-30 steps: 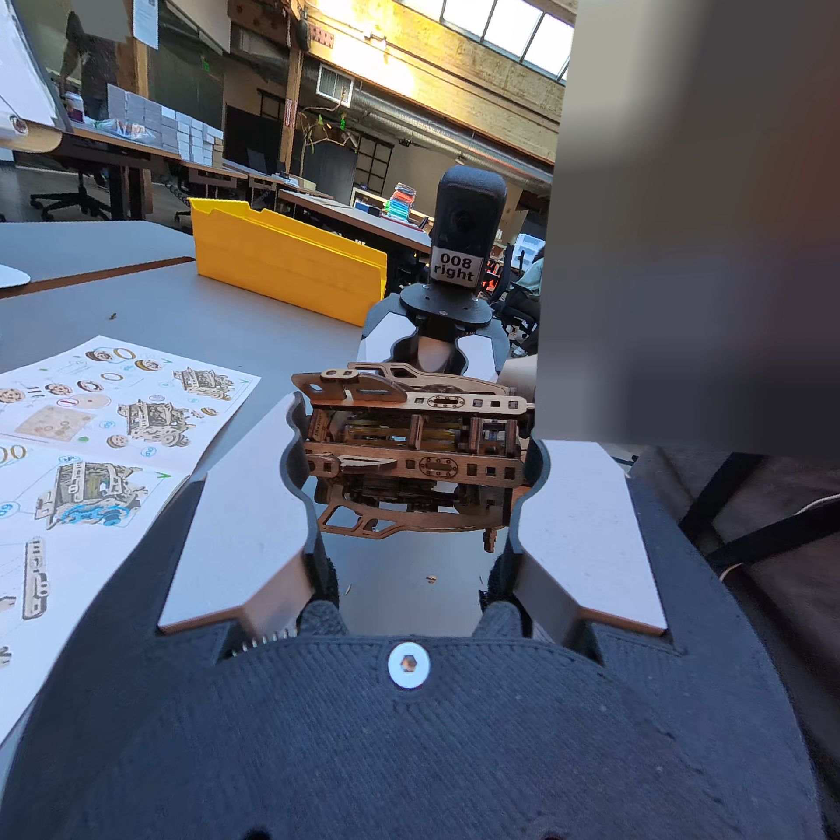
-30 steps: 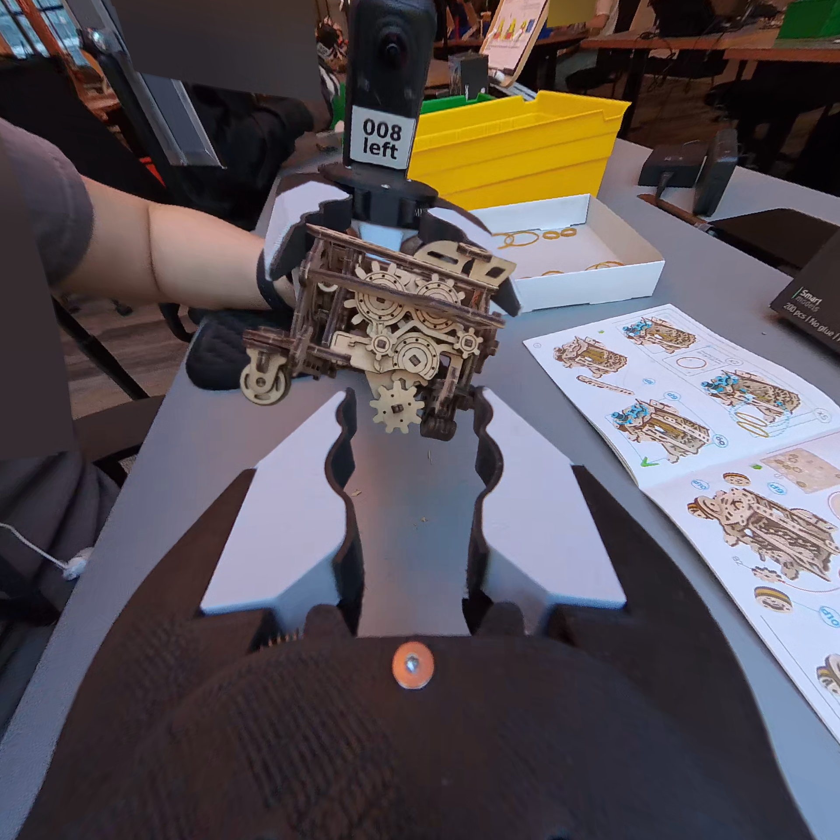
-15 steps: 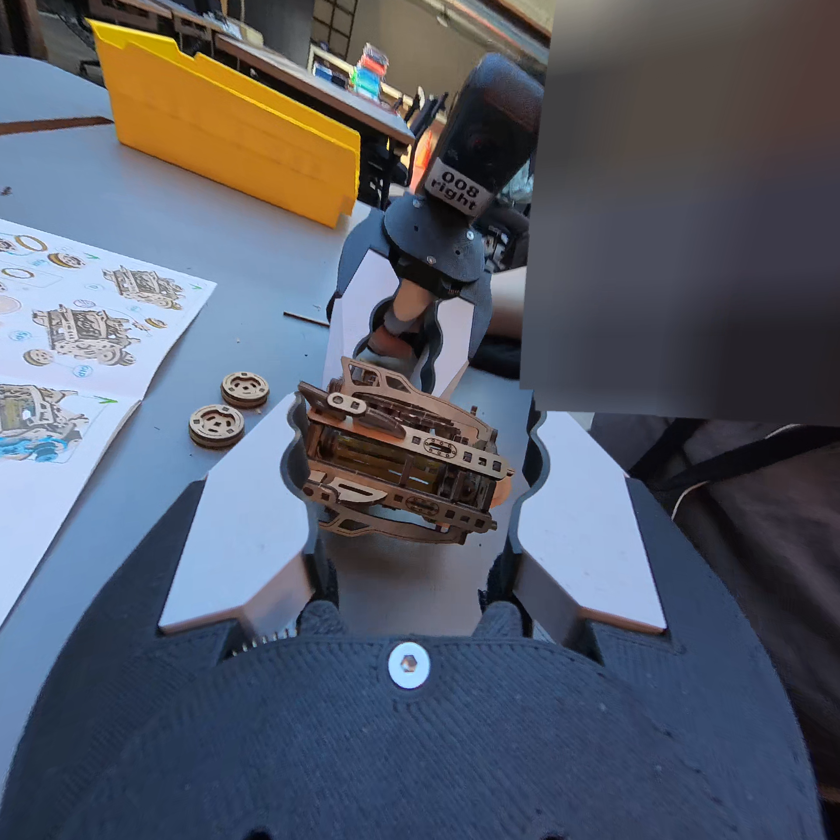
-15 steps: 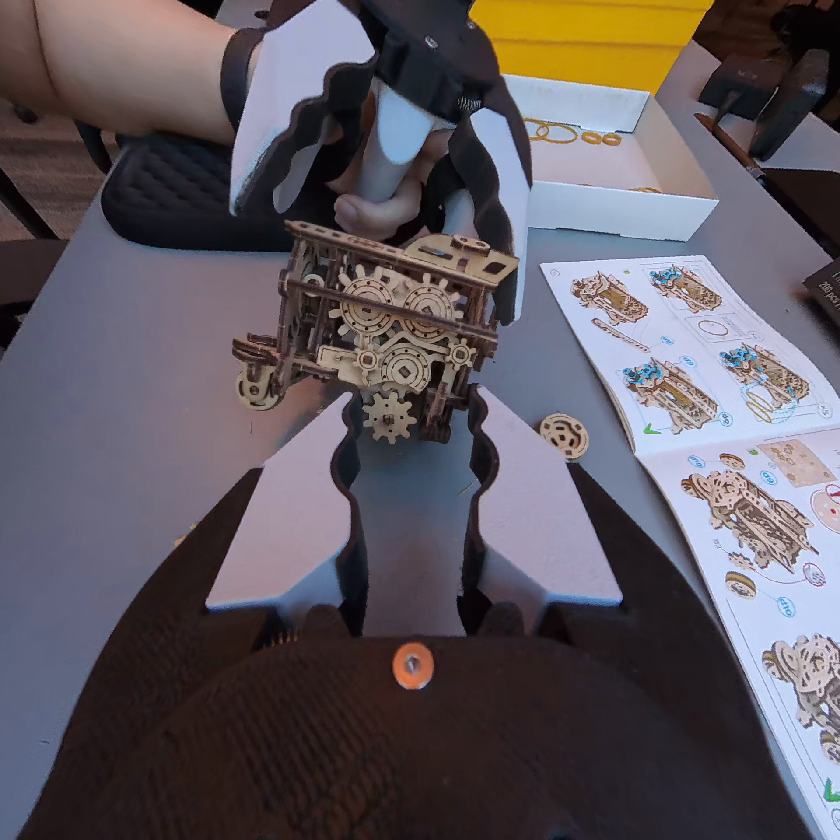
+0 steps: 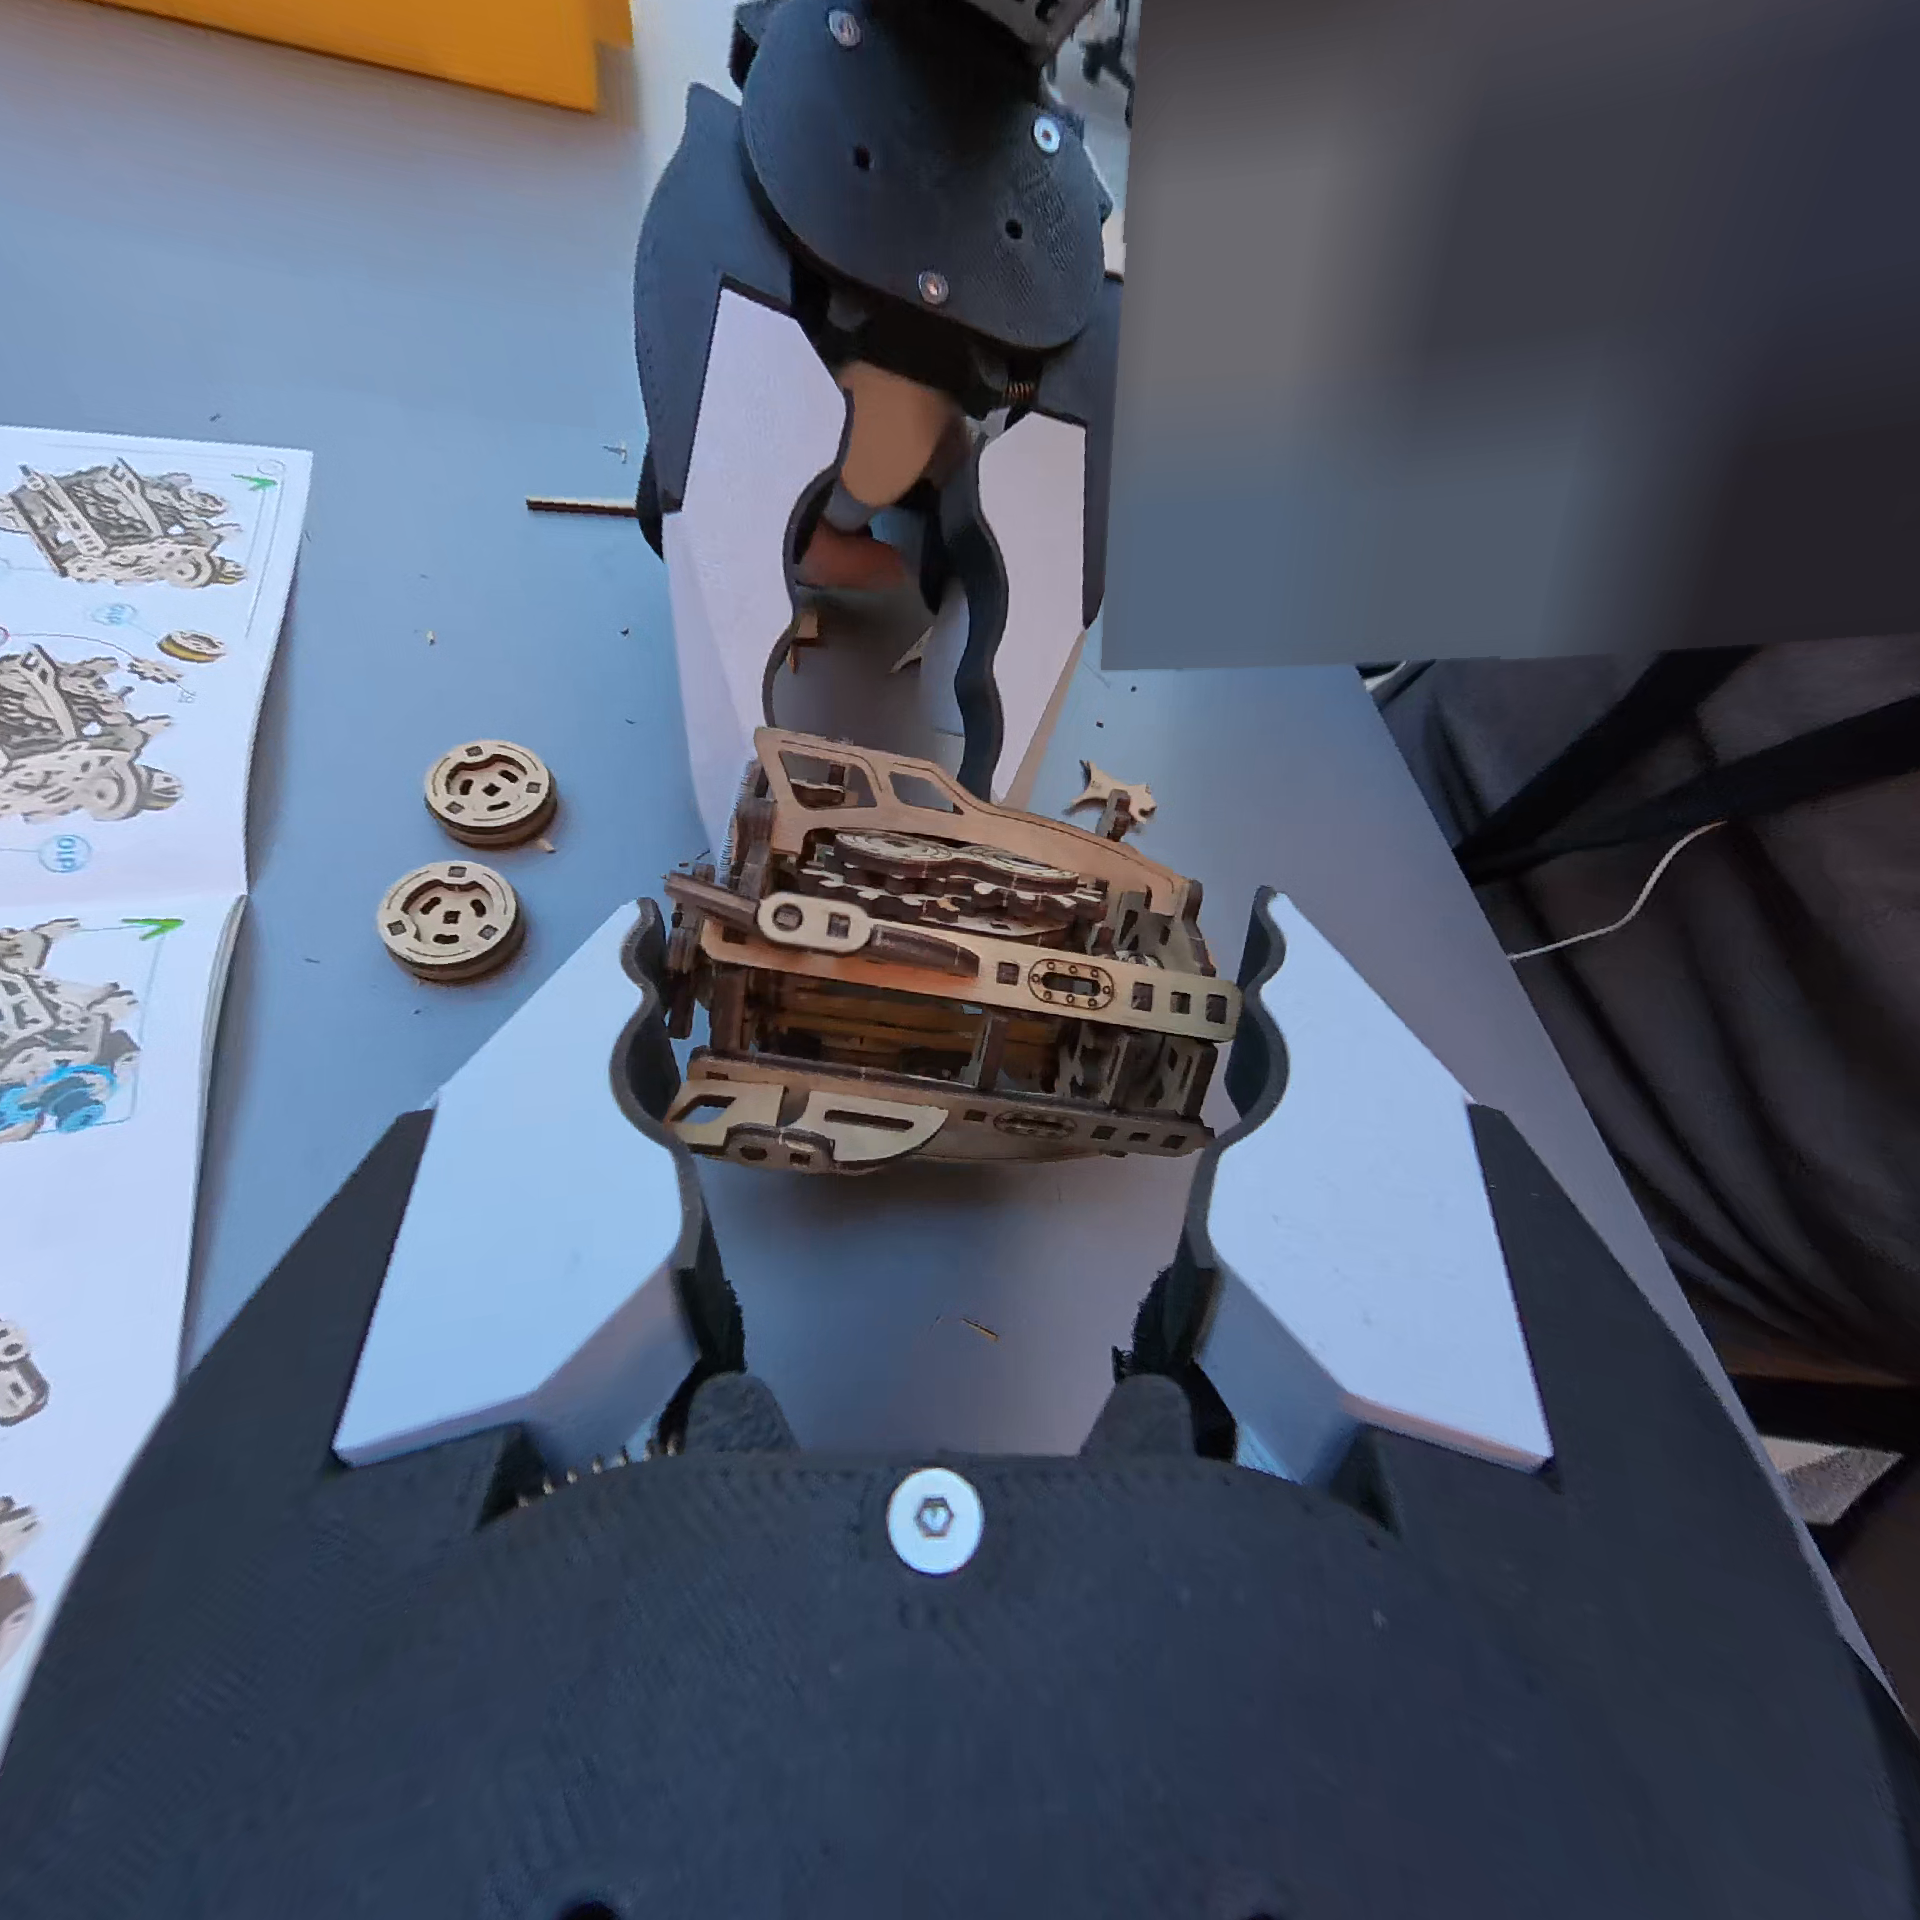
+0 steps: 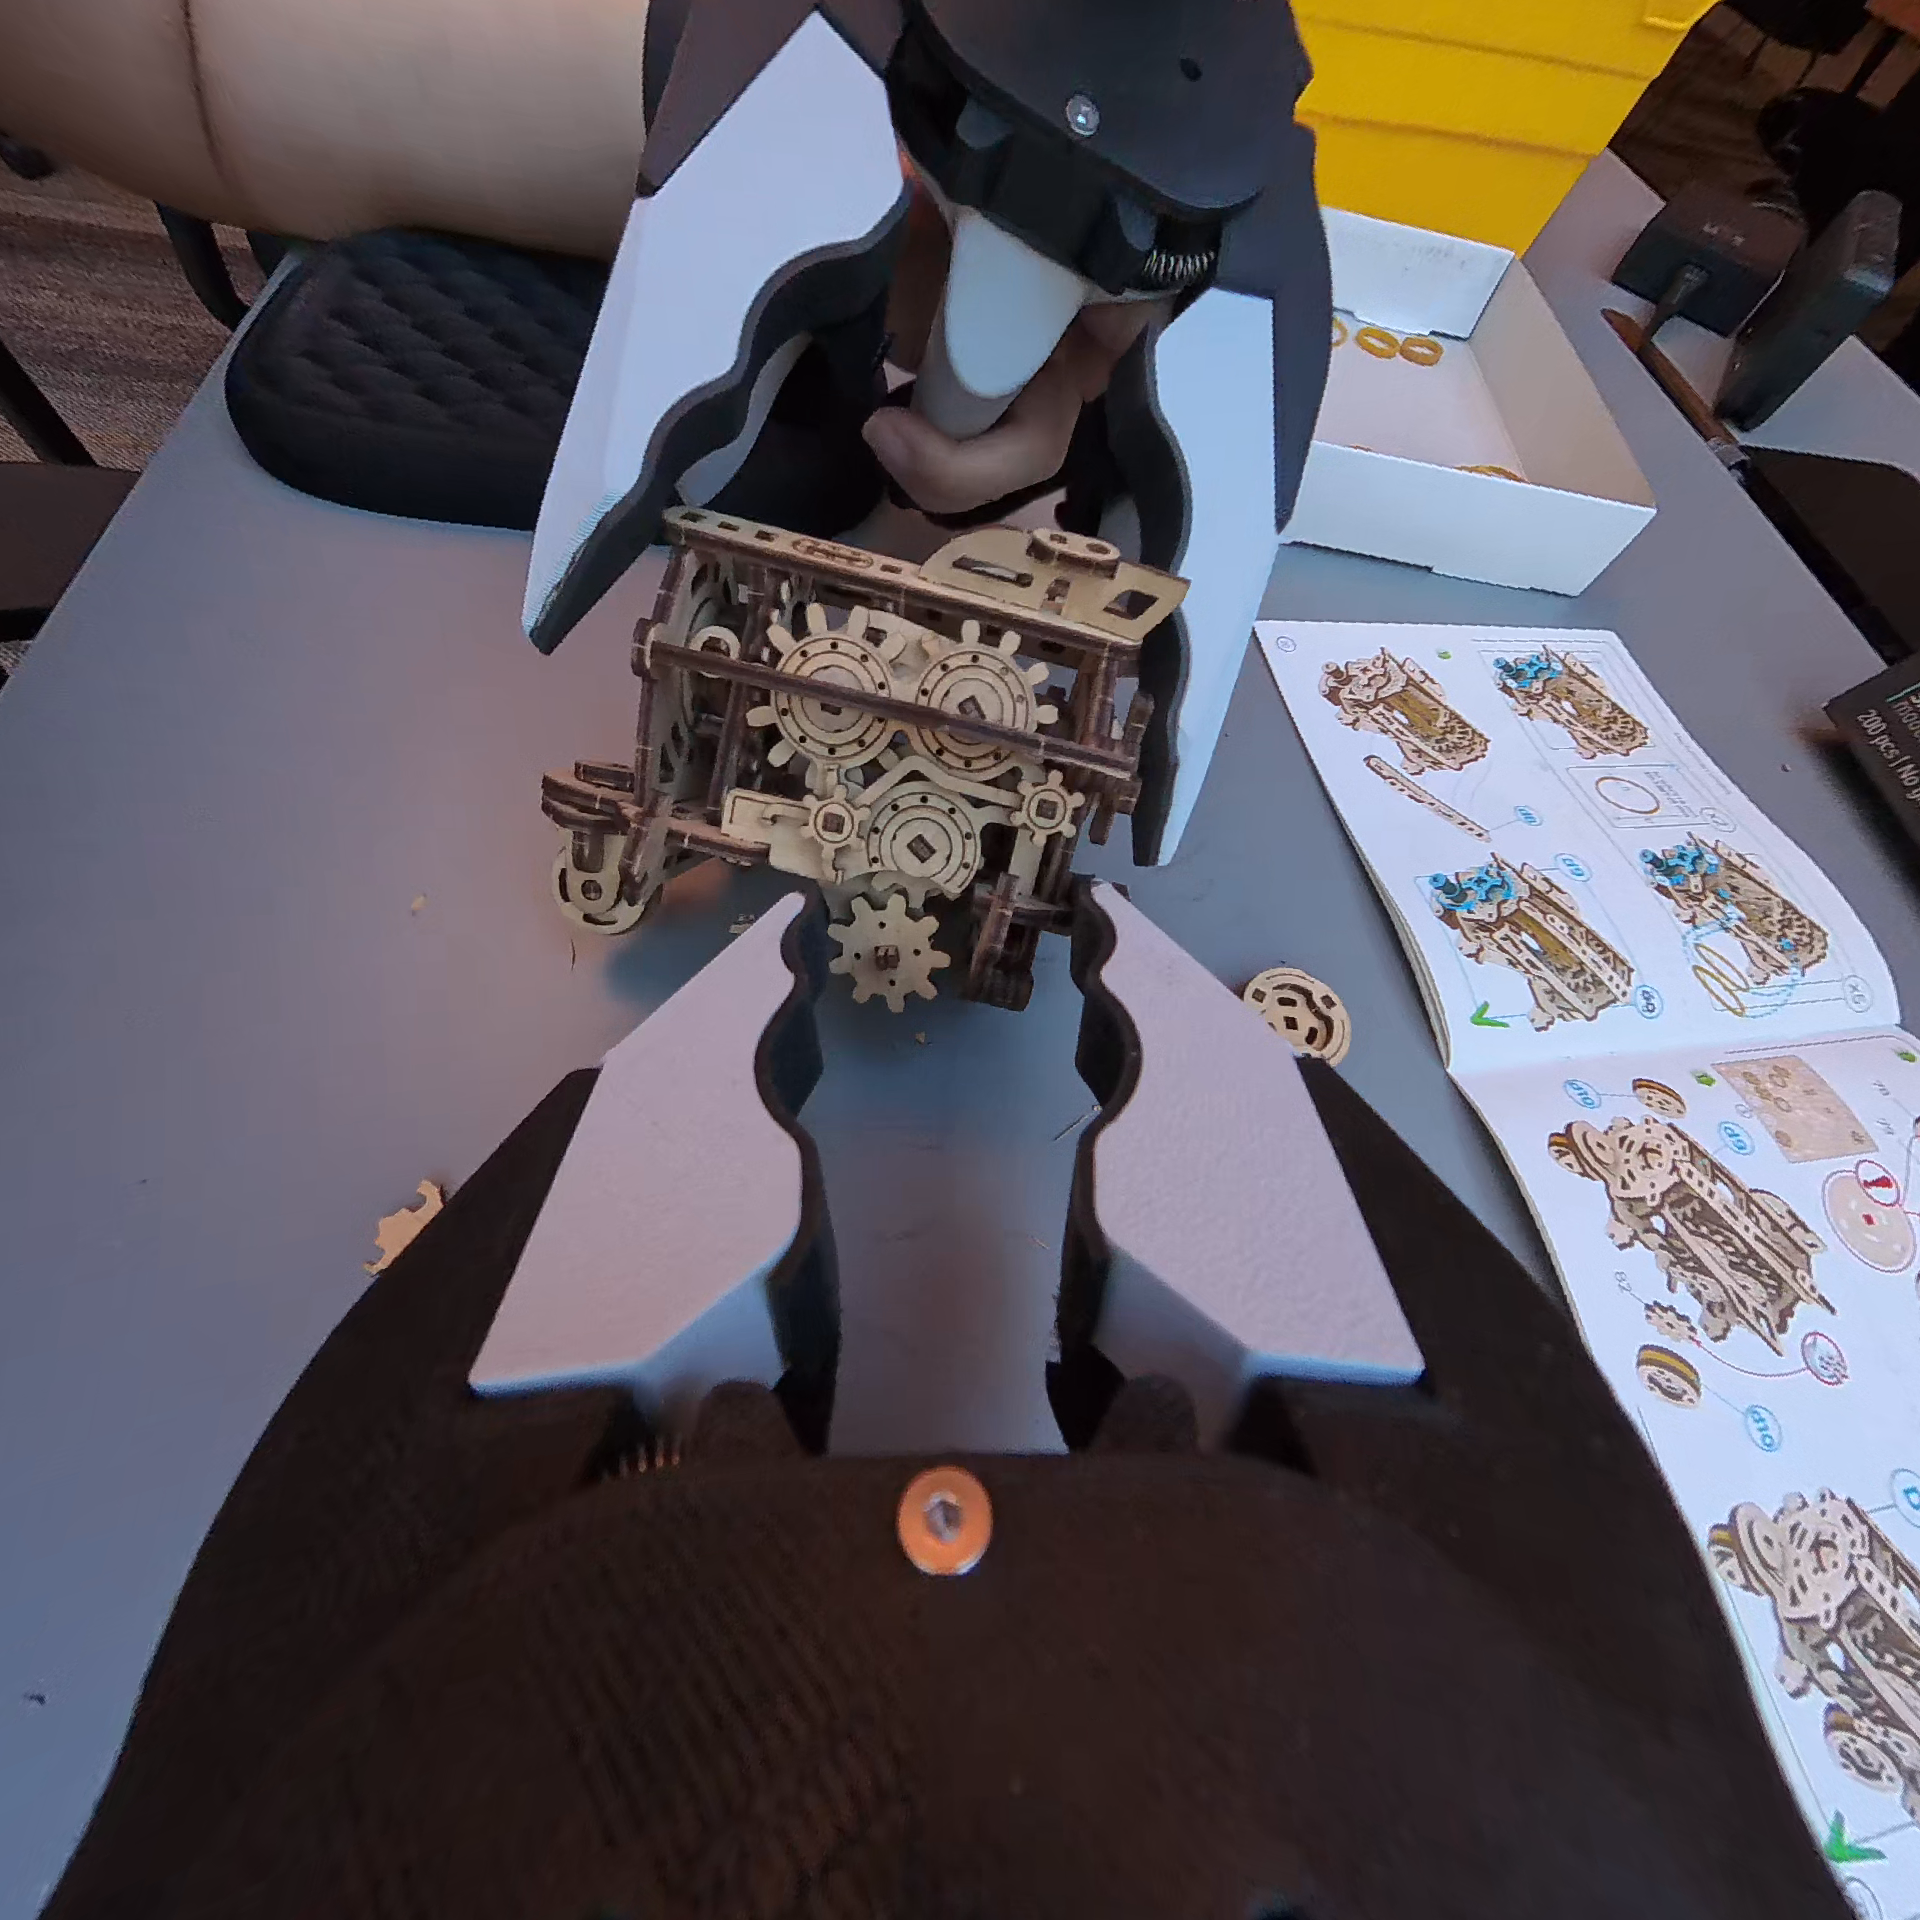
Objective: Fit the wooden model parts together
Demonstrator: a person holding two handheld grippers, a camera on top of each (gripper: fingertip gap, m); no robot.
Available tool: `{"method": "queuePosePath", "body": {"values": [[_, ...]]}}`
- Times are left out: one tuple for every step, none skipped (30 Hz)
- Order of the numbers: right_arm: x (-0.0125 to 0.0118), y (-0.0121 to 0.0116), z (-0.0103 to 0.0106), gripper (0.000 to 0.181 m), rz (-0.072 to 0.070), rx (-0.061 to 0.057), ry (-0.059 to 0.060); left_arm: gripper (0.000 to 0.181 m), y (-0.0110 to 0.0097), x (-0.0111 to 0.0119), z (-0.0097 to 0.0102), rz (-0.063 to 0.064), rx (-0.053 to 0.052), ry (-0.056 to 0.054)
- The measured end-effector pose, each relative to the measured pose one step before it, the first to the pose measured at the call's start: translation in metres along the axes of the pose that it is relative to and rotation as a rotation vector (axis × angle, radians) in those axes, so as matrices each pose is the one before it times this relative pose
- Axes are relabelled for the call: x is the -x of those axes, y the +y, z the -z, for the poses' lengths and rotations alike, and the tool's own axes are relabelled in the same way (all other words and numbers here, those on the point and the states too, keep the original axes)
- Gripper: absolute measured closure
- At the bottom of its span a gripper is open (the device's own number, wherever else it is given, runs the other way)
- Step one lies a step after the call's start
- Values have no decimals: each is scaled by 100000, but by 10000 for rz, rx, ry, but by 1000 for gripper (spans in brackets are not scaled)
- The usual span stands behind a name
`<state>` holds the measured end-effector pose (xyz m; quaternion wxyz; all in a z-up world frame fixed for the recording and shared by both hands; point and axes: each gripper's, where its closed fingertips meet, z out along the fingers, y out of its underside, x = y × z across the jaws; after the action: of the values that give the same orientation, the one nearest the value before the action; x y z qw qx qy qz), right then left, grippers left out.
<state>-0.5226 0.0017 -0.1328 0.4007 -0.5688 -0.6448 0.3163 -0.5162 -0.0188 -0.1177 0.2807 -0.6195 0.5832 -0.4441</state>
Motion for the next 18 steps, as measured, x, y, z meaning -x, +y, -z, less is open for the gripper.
{"method": "queuePosePath", "body": {"values": [[-54, -105, 59, 134, -5, -70, 29, 73, -29, 4, 44, 0, -161, -6], [-115, -175, 115, 131, 17, -103, 92, 73, -6, -4, 68, -21, -143, -13], [-203, -165, 202, 127, 3, -94, 150, 73, 19, -22, 57, -33, -100, -22], [-121, -112, 289, 126, -42, -75, 104, 73, 47, -21, 52, -45, -53, -32], [-83, -26, 360, 126, -99, -48, 98, 73, 50, -20, 55, -59, -25, -43], [-165, 32, 424, 126, -153, -14, 172, 73, 76, -28, 56, -70, -5, -52], [-139, -70, 436, 126, -143, -51, 185, 73, 58, -18, 84, -42, -17, -55], [-111, -135, 433, 128, -162, -52, 185, 73, 54, 12, 107, 8, -29, -60], [61, -212, 373, 130, -152, -85, 97, 73, 58, 9, 103, 19, -49, -45], [85, -220, 305, 134, -133, -99, 90, 73, 44, 3, 106, 12, -60, -30], [51, -76, 172, 140, -146, -5, 100, 73, 46, 6, 83, 16, -54, -17], [110, -43, 67, 141, -139, 16, 61, 73, 24, 6, 62, 18, -53, -12], [31, -48, 0, 142, -154, -3, 126, 73, 6, 3, 25, 15, -37, -15], [208, -45, -46, 143, -172, -12, 7, 73, -4, 6, -7, 9, -15, -22], [138, -73, -105, 143, -248, -41, 50, 73, -16, -3, -20, 4, -2, -22], [108, -90, -140, 144, -275, -76, 57, 73, -12, 1, -16, 4, 1, -18], [215, 4, -178, 145, -220, -25, -43, 73, 4, -4, -10, 3, -6, -11], [243, 158, -210, 147, -92, 87, -98, 73, -10, 1, 8, 5, -22, -2]]}}
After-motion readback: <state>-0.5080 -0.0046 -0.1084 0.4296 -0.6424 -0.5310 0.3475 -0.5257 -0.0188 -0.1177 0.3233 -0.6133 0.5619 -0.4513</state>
